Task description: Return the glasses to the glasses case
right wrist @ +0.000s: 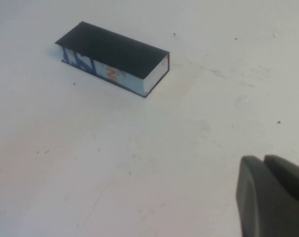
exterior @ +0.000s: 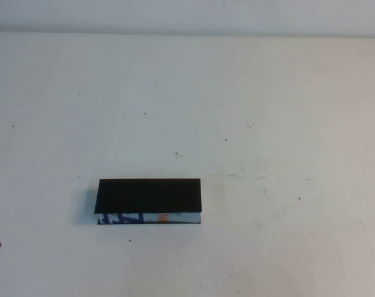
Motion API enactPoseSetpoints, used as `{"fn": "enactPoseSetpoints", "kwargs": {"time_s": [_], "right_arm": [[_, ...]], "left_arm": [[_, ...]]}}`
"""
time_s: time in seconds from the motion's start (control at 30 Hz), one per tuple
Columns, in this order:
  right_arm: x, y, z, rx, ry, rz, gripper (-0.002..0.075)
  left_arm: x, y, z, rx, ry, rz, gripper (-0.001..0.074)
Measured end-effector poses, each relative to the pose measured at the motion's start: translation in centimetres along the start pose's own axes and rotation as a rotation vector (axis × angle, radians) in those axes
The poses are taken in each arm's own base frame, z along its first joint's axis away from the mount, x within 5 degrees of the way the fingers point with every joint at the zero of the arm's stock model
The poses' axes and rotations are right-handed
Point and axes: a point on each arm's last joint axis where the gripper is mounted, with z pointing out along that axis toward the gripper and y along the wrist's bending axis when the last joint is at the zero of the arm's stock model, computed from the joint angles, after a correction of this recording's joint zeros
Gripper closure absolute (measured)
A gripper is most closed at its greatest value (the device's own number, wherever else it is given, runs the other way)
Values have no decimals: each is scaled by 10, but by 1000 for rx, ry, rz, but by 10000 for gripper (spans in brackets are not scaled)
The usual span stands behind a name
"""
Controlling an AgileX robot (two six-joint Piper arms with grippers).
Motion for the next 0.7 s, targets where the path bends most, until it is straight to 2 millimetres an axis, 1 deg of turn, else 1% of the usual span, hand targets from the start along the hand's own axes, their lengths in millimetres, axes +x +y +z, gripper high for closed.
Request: {"fn": "enactPoseSetpoints", "kwargs": {"time_s": [0.1, 0.2, 0.27, 0.4, 0.53, 0.7], "right_arm": [[5, -4, 8, 39, -36, 20, 737], [13, -12, 19, 111, -119, 28, 737], [20, -19, 27, 201, -189, 29, 737], [39, -34, 36, 381, -311, 46, 737], [54, -41, 33, 521, -446, 76, 737], [66, -39, 28, 552, -544, 139, 737]], "left_arm": [[0, 0, 0, 0, 0, 0, 739], [0, 0, 0, 0, 0, 0, 739], [0, 0, 0, 0, 0, 0, 739], [0, 0, 0, 0, 0, 0, 739], [0, 0, 0, 0, 0, -4, 739], [0, 0, 0, 0, 0, -9, 739]]}}
